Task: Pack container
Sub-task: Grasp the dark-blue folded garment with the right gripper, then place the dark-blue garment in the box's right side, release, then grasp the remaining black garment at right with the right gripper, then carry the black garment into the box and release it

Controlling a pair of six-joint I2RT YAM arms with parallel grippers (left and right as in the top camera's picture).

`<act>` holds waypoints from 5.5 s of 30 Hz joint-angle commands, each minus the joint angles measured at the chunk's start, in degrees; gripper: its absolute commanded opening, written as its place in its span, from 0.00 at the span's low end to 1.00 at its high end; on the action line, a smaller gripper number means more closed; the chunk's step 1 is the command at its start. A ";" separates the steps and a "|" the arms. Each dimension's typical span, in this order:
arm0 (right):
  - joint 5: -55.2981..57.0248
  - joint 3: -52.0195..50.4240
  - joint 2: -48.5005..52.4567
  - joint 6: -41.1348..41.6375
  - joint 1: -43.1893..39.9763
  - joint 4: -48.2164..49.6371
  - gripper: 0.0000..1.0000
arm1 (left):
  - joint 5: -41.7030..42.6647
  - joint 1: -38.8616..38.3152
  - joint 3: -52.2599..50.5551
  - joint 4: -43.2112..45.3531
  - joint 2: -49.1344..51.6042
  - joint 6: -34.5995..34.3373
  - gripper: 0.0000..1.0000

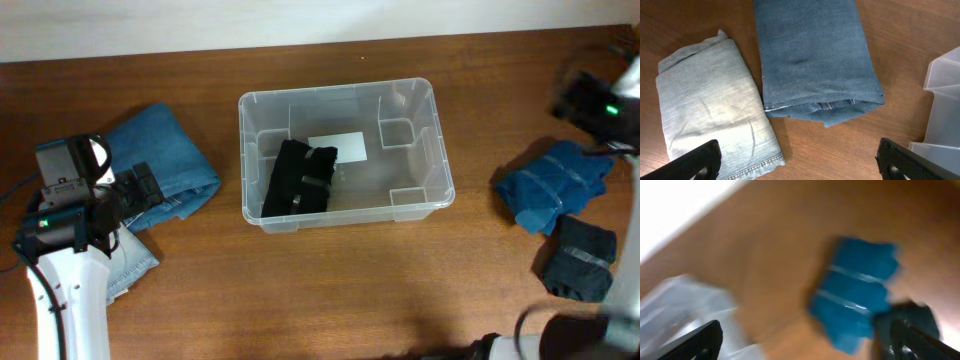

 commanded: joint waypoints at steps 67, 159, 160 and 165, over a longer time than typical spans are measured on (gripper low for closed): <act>0.39 2.10 -0.96 -11.34 -6.16 -9.64 0.99 | 1.09 0.17 1.22 -0.22 0.13 -0.55 0.99; -29.75 -40.24 3.69 -8.92 -5.88 18.47 0.88 | 1.09 0.17 1.22 0.33 0.13 -0.55 0.99; -30.47 -43.39 3.82 -8.90 -6.19 22.01 0.88 | 1.09 0.17 1.22 0.28 0.13 -0.55 0.99; -30.40 -51.43 6.25 -7.82 -6.21 35.12 0.91 | 1.09 0.17 1.22 0.15 0.13 -0.55 0.99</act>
